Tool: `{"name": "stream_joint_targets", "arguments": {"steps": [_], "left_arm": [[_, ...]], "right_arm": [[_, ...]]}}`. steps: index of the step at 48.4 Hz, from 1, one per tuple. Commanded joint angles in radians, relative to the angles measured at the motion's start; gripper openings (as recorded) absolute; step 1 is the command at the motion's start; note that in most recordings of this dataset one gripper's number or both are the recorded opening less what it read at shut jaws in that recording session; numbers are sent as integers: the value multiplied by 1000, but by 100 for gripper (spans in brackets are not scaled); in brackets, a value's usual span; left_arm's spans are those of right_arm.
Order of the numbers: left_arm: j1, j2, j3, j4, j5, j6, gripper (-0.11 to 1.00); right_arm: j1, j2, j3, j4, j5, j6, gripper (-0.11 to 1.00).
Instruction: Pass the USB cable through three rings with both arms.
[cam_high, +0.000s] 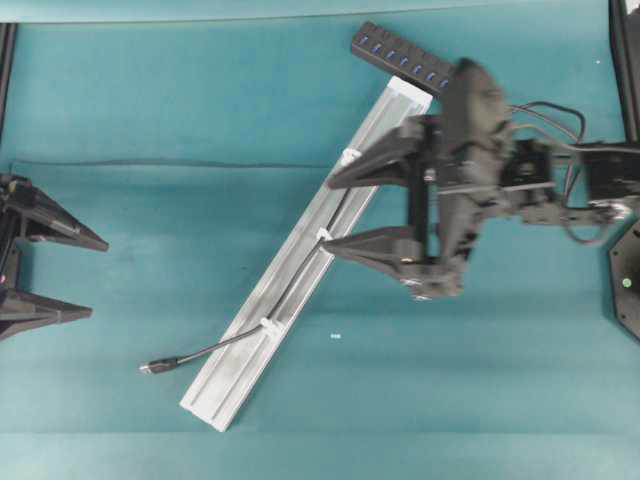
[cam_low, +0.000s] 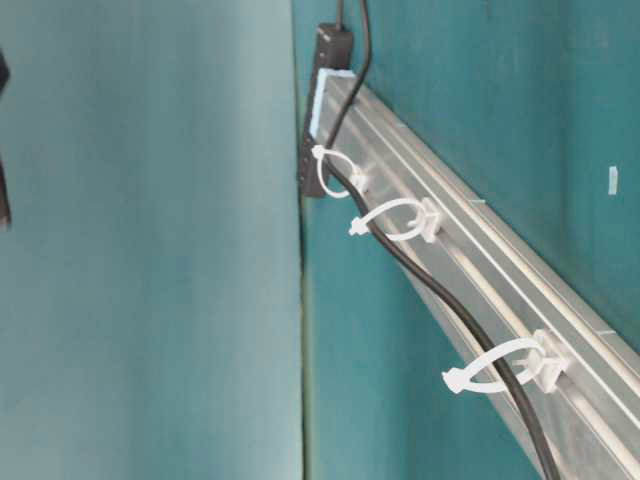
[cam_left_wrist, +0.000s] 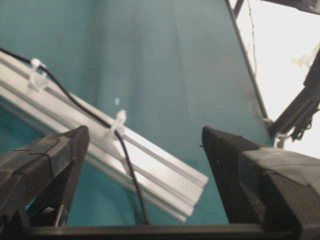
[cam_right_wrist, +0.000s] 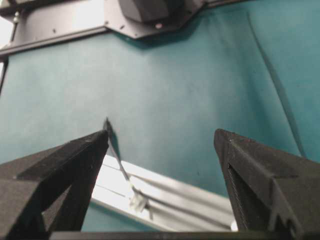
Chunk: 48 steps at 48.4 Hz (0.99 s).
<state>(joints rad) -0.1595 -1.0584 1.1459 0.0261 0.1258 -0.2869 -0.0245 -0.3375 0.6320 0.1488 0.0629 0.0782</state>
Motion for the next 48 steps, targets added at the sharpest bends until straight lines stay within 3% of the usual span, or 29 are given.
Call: {"name": "stream_joint_targets", "arguments": {"steps": [1, 24, 48], "left_arm": [[2, 2, -26, 3, -5, 3, 97], [17, -38, -41, 3, -6, 51, 97], [18, -51, -48, 3, -66, 48, 96]], "right_arm": [[-6, -28, 18, -2, -14, 11, 90], [-8, -259, 186, 2, -14, 11, 90], [-8, -549, 362, 0, 6, 11, 90]]}}
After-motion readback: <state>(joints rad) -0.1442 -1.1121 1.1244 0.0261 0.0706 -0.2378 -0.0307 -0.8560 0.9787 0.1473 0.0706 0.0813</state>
